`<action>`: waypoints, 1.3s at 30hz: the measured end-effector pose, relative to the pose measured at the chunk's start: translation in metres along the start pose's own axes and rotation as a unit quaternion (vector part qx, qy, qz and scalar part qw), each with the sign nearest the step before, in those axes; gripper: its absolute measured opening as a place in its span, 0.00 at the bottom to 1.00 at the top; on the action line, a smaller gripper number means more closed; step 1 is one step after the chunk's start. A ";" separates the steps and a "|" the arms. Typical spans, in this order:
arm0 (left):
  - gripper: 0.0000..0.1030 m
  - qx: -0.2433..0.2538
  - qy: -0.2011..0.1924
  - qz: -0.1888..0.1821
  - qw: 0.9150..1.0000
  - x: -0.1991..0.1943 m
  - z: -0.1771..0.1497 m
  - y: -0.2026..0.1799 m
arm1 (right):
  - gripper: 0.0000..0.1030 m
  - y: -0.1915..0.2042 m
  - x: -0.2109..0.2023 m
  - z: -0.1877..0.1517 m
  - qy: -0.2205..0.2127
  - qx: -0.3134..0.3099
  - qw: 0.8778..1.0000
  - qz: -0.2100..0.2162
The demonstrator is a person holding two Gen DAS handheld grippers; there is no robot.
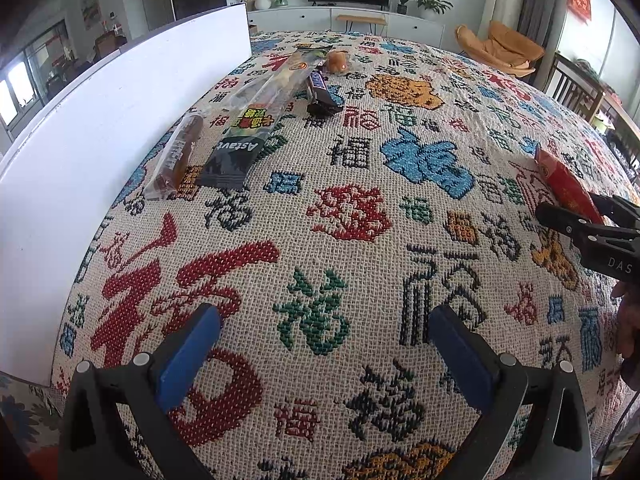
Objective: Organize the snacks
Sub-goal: 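Hold the red snack pack in the right tool above the blanket, then grasp the clear wrapped bread stick with the left tool while the right tool holds the red pack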
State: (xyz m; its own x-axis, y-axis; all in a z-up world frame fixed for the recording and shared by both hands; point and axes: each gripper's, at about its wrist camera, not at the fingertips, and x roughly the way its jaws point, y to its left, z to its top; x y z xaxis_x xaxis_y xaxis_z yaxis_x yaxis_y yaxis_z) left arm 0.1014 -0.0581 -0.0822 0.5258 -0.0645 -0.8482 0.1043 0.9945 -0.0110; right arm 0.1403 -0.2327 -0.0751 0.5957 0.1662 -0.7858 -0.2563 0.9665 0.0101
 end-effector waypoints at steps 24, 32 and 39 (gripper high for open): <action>1.00 -0.022 0.000 -0.025 0.999 -0.005 0.002 0.009 | 0.81 0.000 -0.001 0.000 0.000 0.000 1.000 0.000; 0.99 -0.199 -0.078 -0.027 0.977 -0.015 0.043 0.098 | 0.81 0.000 -0.001 0.000 0.000 0.000 1.000 0.000; 0.66 -0.244 -0.062 0.018 0.968 0.029 0.087 0.122 | 0.81 0.000 -0.001 0.000 0.000 0.001 1.000 0.001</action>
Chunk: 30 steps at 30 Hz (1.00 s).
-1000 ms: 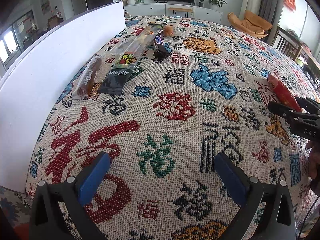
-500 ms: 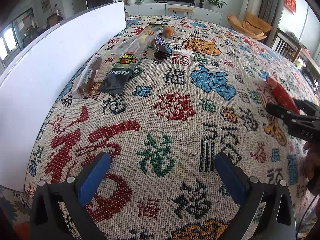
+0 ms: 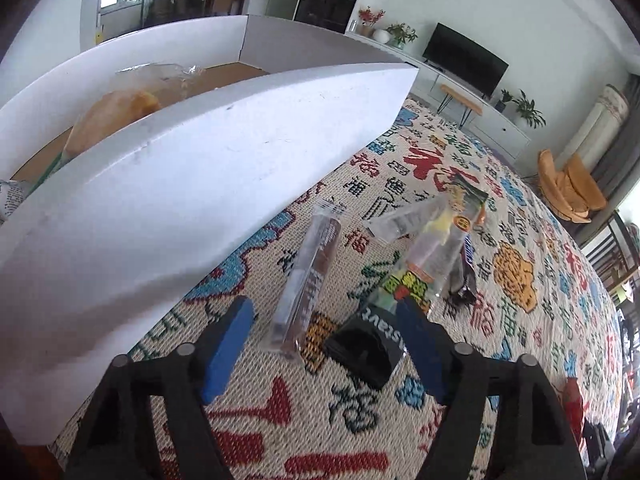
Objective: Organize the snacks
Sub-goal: 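Grasp the clear wrapped bread stick with the left tool while the right tool holds the red pack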
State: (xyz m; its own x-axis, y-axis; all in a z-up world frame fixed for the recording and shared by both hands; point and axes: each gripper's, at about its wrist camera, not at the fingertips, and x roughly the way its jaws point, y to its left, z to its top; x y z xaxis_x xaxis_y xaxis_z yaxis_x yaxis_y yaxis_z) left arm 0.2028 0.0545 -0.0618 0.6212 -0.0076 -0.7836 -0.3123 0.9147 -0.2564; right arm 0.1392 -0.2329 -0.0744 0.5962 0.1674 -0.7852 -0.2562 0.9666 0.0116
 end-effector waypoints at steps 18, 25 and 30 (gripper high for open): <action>0.18 0.095 0.117 -0.093 0.984 -0.033 -0.057 0.006 | 0.81 0.000 0.001 0.001 0.000 0.000 1.000 0.000; 0.68 0.176 0.103 -0.064 0.977 -0.054 -0.087 -0.018 | 0.81 0.000 0.001 0.001 0.000 0.000 1.000 0.001; 0.73 0.210 0.095 -0.023 0.973 -0.050 -0.096 -0.027 | 0.81 0.000 0.001 0.001 0.000 0.000 1.000 0.001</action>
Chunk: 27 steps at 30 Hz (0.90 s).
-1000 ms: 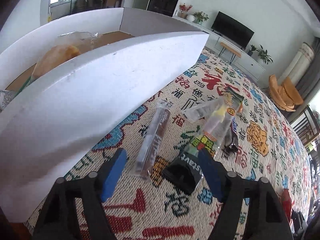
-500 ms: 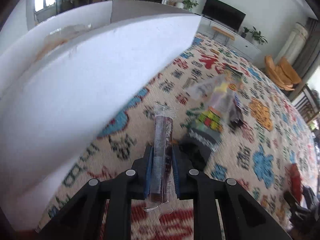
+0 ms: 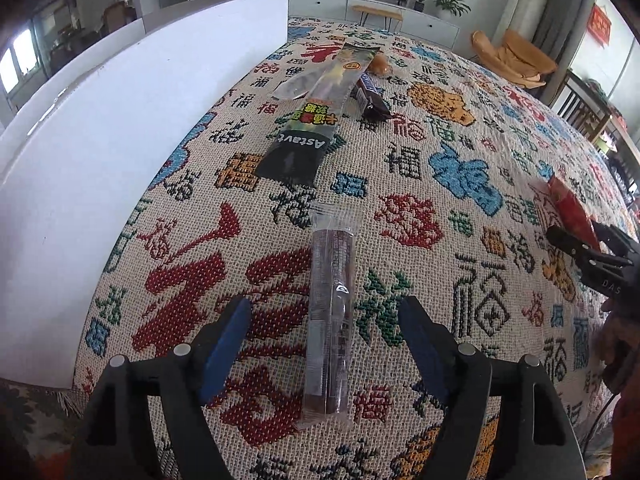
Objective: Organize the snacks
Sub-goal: 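Grasp the clear wrapped bread stick with the left tool while the right tool holds the red pack, then carry the bread stick and red pack into the white box and release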
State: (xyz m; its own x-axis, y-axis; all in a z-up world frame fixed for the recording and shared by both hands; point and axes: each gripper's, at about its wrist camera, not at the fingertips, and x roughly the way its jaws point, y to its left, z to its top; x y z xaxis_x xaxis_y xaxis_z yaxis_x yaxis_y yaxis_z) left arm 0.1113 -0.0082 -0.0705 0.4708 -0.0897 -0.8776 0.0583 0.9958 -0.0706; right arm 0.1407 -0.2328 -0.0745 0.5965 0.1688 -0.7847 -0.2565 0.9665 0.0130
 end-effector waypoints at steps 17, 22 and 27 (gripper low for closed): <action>0.17 -0.054 -0.047 -0.090 0.993 -0.036 -0.015 0.023 | 0.77 -0.010 0.002 0.035 0.150 -0.012 0.989 0.015; 0.17 -0.079 -0.061 -0.129 0.987 -0.060 -0.017 0.033 | 0.16 -0.014 -0.003 0.035 0.160 0.001 0.987 0.004; 0.17 -0.126 -0.101 -0.170 0.972 -0.104 0.003 0.069 | 0.15 0.019 -0.032 0.079 0.104 0.035 0.991 0.083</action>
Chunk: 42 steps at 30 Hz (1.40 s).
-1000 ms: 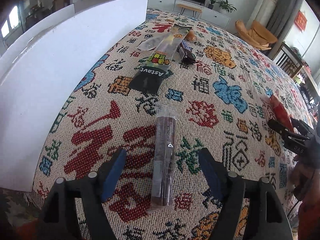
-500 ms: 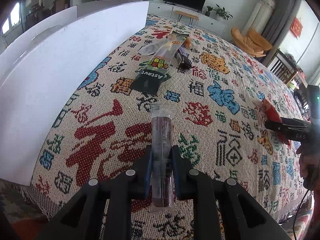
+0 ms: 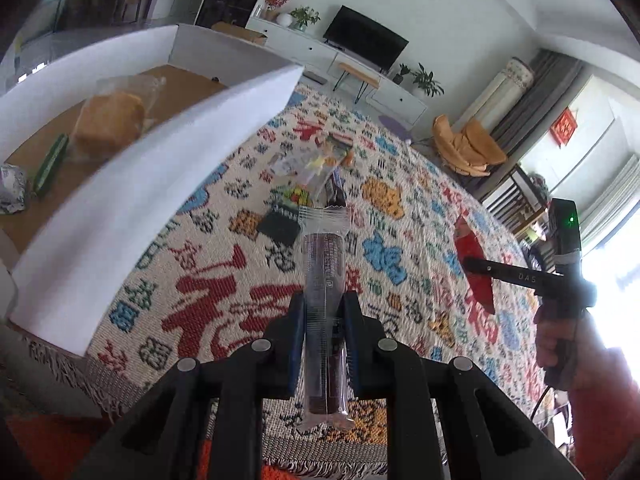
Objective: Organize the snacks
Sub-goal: 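Carry the bread stick and red pack into the white box and release, then return both open tools from the box to the blanket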
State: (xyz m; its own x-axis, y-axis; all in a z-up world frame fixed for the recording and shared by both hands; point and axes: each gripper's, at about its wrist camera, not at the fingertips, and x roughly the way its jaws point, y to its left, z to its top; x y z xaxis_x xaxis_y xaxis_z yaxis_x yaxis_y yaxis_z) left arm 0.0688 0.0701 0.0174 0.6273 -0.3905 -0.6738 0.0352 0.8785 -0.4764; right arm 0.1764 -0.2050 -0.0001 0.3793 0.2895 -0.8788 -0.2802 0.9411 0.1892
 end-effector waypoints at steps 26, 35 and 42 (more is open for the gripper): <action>0.79 0.070 -0.098 0.212 0.970 -0.020 0.097 0.089 | 0.63 0.183 0.059 0.064 -0.074 -0.085 0.988 0.107; 0.80 0.150 -0.058 0.252 0.954 0.023 0.080 0.045 | 0.63 -0.015 0.051 -0.033 -0.083 0.012 0.995 -0.051; 0.80 0.165 -0.048 0.260 0.950 0.022 0.063 0.036 | 0.71 -0.027 0.045 -0.056 -0.124 0.016 0.991 -0.049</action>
State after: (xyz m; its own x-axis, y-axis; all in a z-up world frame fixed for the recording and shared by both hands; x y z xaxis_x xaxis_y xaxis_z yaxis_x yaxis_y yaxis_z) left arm 0.1333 0.1104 0.0211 0.6948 0.1333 -0.7067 -0.0670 0.9904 0.1210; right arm 0.1520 -0.2276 -0.0690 0.6101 0.2271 -0.7591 -0.2043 0.9707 0.1262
